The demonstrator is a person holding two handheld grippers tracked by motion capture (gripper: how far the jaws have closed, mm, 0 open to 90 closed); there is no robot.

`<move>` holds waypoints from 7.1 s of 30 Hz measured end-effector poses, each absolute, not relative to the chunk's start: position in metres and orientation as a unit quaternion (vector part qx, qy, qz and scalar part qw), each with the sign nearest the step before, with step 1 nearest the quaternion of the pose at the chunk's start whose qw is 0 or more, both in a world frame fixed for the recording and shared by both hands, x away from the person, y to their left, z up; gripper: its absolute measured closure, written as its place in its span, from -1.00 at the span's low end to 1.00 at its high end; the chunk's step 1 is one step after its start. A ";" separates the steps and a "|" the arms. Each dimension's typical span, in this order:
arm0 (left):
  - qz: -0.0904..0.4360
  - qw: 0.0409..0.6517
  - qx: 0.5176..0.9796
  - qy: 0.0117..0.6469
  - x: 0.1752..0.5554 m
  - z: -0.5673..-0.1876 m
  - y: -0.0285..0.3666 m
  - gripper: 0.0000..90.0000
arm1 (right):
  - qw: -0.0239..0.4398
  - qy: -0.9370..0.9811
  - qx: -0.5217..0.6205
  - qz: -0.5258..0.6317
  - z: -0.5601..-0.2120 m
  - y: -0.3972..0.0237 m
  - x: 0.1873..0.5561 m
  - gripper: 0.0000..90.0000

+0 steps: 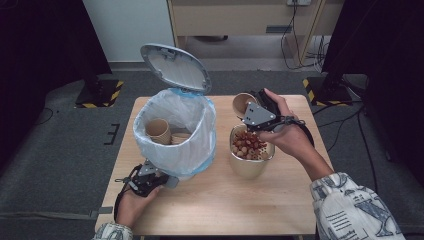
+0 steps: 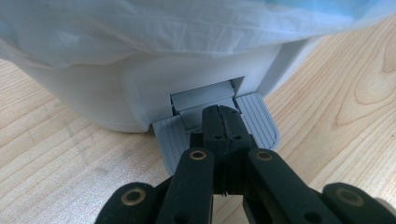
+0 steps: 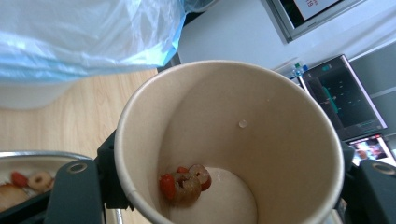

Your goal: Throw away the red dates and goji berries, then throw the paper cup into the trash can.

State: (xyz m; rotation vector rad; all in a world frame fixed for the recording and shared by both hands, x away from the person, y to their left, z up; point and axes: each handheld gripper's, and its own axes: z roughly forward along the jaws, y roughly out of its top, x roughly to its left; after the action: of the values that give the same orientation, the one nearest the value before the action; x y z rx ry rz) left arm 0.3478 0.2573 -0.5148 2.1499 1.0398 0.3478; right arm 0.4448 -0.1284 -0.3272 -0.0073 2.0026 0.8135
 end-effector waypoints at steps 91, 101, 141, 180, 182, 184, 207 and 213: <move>0.133 0.358 0.831 0.405 0.348 -0.515 0.257 1.00 | 0.300 0.814 0.108 0.485 -0.292 -0.094 0.445 -0.39; 0.133 0.359 0.830 0.405 0.348 -0.515 0.257 1.00 | 0.285 0.815 0.112 0.493 -0.285 -0.088 0.444 -0.39; 0.133 0.360 0.830 0.404 0.348 -0.515 0.258 1.00 | 0.212 0.813 0.096 0.533 -0.270 -0.012 0.451 -0.40; 0.134 0.360 0.831 0.403 0.348 -0.515 0.257 1.00 | 0.172 0.820 0.124 0.531 -0.293 0.014 0.460 -0.69; 0.134 0.360 0.831 0.403 0.348 -0.515 0.257 1.00 | 0.171 0.821 0.126 0.530 -0.294 0.013 0.461 -0.69; 0.134 0.360 0.831 0.403 0.348 -0.515 0.257 1.00 | 0.169 0.821 0.128 0.529 -0.295 0.012 0.461 -0.70; 0.134 0.359 0.831 0.403 0.348 -0.515 0.257 1.00 | 0.172 0.817 0.154 0.528 -0.303 -0.015 0.463 -0.73; 0.135 0.359 0.831 0.403 0.348 -0.515 0.257 1.00 | 0.176 0.813 0.164 0.530 -0.305 -0.025 0.462 -0.74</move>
State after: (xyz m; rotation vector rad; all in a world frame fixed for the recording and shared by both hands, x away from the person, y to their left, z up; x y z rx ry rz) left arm 0.3479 0.2572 -0.5151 2.1430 1.0381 0.3471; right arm 0.4618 -0.0246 -0.3046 0.4647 2.3033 1.4994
